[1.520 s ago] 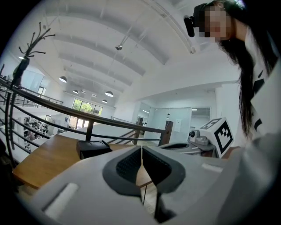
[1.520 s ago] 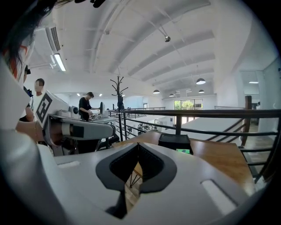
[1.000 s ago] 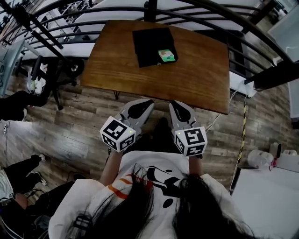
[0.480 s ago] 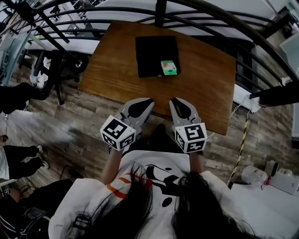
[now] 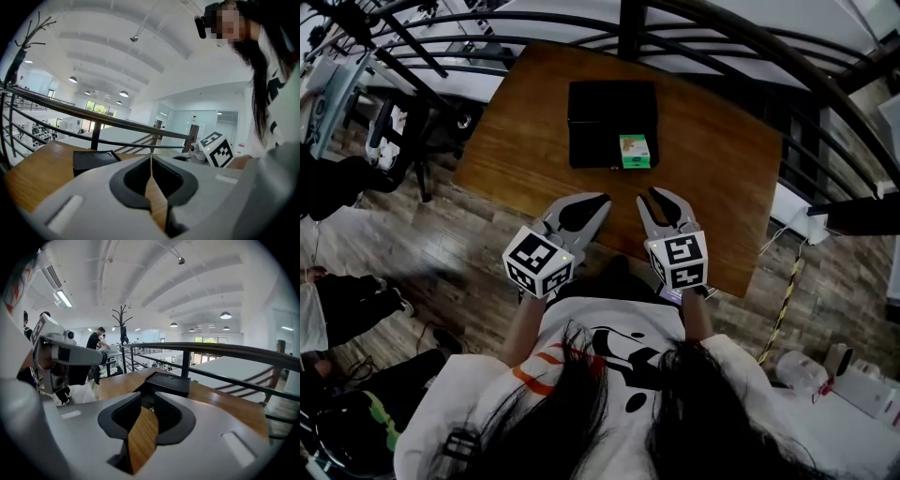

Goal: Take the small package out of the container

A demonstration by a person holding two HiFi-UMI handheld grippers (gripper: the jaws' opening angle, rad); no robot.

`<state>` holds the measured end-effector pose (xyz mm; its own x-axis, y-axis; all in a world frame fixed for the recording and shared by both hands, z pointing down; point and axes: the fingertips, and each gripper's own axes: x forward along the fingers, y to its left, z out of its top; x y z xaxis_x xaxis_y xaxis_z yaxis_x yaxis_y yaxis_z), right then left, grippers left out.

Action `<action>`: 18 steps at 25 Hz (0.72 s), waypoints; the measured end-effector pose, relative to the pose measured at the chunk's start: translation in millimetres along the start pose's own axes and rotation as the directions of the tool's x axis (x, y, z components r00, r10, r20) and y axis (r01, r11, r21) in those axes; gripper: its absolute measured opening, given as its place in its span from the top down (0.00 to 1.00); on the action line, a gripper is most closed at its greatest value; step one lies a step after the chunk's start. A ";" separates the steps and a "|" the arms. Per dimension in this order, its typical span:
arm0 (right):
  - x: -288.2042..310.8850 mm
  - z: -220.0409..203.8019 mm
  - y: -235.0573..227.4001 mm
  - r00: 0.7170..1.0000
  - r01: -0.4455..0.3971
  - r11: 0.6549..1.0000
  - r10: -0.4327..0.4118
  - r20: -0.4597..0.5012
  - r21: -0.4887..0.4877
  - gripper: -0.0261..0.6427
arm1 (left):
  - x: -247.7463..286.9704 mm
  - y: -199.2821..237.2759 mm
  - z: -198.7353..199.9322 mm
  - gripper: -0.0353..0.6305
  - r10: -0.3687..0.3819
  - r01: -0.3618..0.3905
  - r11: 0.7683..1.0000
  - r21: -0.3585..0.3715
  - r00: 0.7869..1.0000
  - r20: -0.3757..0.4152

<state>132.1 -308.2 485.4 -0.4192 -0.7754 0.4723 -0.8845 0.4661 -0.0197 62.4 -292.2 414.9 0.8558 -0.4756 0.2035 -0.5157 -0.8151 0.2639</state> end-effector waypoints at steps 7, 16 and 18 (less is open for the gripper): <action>31.0 -19.9 -38.6 0.996 -0.065 0.992 0.059 -0.062 -0.109 0.74 | 37.0 -6.5 -2.0 0.95 0.016 -0.016 1.000 0.018 1.000 -0.027; 86.0 -47.8 -51.2 0.972 -0.182 0.925 0.118 -0.202 -0.333 0.60 | 55.1 2.6 -2.9 0.95 0.042 -0.040 0.999 0.027 0.997 -0.058; 96.9 -55.3 -50.9 0.963 -0.209 0.902 0.122 -0.240 -0.379 0.56 | 57.2 1.7 -2.9 0.95 0.047 -0.045 0.999 0.026 0.997 -0.059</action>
<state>147.8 -383.5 581.0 -0.4623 -0.5878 0.6639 -0.6323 0.7434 0.2179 110.3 -319.8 429.7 0.8268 -0.4931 0.2705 -0.5528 -0.8011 0.2294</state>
